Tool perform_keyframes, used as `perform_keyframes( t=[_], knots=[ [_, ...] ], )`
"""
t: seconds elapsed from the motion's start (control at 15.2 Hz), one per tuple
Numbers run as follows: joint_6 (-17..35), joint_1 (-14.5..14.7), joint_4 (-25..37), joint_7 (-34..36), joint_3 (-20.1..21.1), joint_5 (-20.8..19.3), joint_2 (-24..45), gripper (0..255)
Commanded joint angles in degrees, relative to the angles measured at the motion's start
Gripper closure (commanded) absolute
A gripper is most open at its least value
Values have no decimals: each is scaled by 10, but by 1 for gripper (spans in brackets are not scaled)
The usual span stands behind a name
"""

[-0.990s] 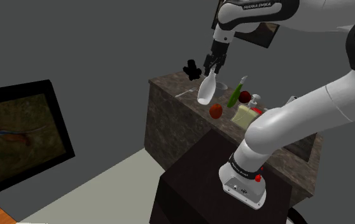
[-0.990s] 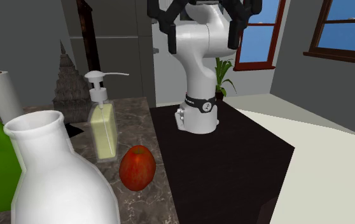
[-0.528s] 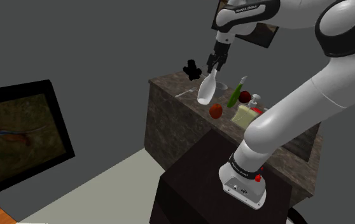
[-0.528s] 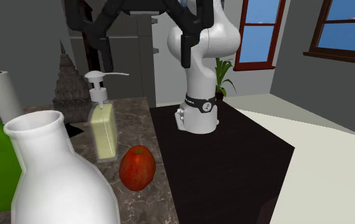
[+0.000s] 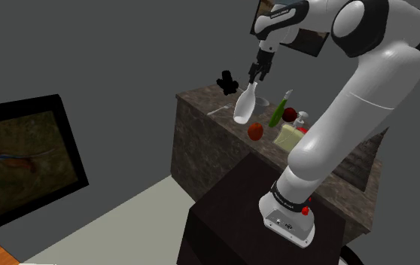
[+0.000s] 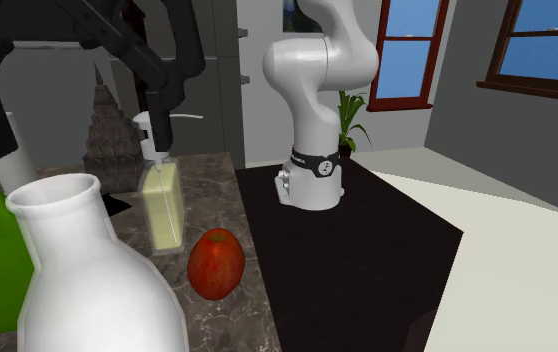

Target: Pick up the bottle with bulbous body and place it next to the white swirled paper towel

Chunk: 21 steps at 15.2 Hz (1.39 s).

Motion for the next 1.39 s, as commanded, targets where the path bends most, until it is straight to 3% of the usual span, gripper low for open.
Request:
perform_keyframes(
  t=[0.0, 0.46, 0.99, 1.06, 1.32],
  knots=[
    [13, -5, 10, -16, -7, 10, 22, 0],
    [62, -7, -23, -23, -8, 20, 41, 0],
    [62, -7, -23, -23, -8, 20, 40, 0],
    [62, -7, -23, -23, -8, 20, 40, 255],
    [62, -7, -23, -23, -8, 20, 41, 255]
  ],
)
